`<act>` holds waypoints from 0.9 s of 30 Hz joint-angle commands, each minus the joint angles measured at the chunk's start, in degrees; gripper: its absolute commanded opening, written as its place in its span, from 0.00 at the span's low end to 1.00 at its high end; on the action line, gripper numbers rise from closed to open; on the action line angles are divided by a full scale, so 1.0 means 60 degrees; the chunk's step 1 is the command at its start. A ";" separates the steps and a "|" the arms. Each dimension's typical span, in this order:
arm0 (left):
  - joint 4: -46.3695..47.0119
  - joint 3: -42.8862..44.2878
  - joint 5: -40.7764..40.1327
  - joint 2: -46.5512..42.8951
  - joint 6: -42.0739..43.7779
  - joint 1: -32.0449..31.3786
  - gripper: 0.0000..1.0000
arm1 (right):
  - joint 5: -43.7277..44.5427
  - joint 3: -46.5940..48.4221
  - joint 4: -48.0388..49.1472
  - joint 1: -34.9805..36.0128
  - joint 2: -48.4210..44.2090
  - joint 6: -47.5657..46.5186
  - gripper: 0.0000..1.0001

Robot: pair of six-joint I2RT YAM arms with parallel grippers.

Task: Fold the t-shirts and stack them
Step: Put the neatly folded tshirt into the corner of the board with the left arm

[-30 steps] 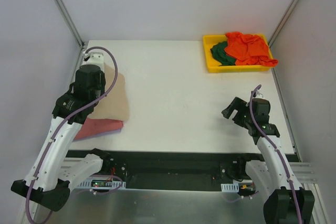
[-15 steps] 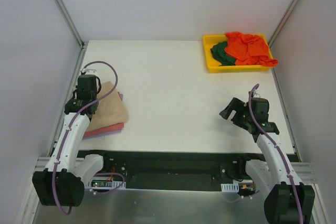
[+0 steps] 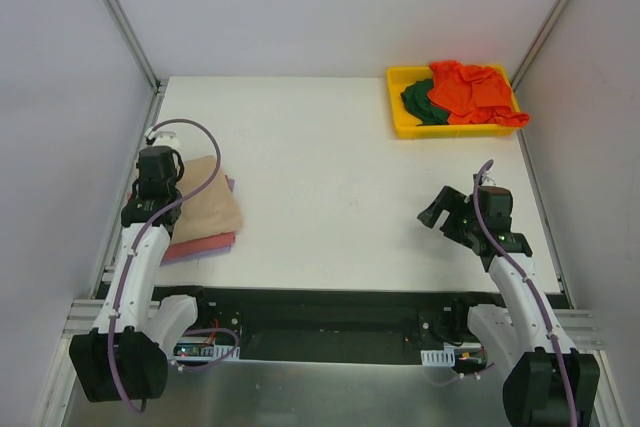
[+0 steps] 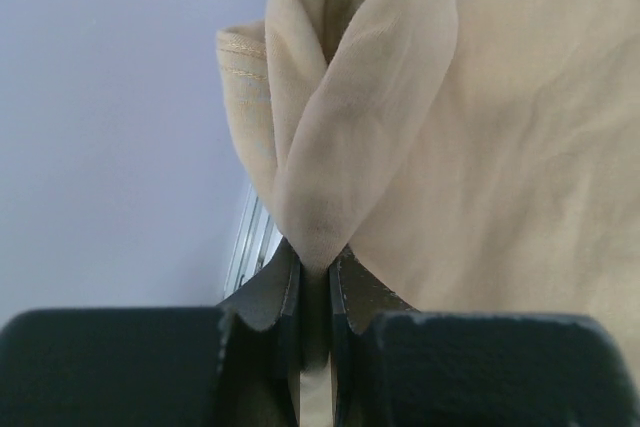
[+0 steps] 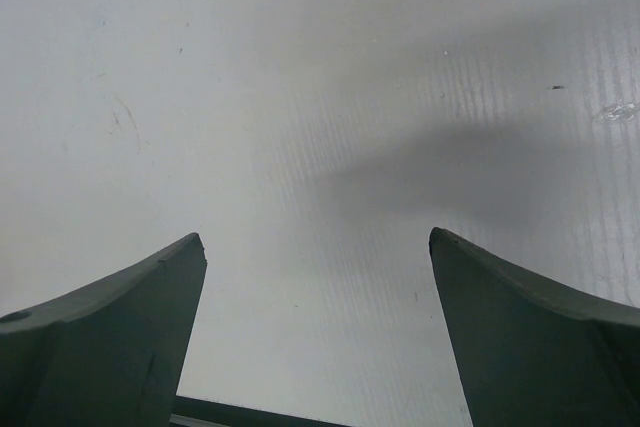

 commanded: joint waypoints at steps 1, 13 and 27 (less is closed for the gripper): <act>0.0216 0.0939 0.0320 -0.0690 0.0462 0.0060 0.00 | -0.0003 0.0381 0.0145 -0.0056 -0.0042 -0.0102 0.96; 0.0272 0.0560 -0.0848 0.0186 0.0639 0.0060 0.13 | -0.0003 0.0396 0.0145 -0.0042 0.0193 -0.0043 0.96; -0.0895 0.2564 -0.2188 0.0234 -0.2694 0.0031 0.99 | 0.0041 0.0352 0.0248 -0.0056 0.0251 -0.0058 0.96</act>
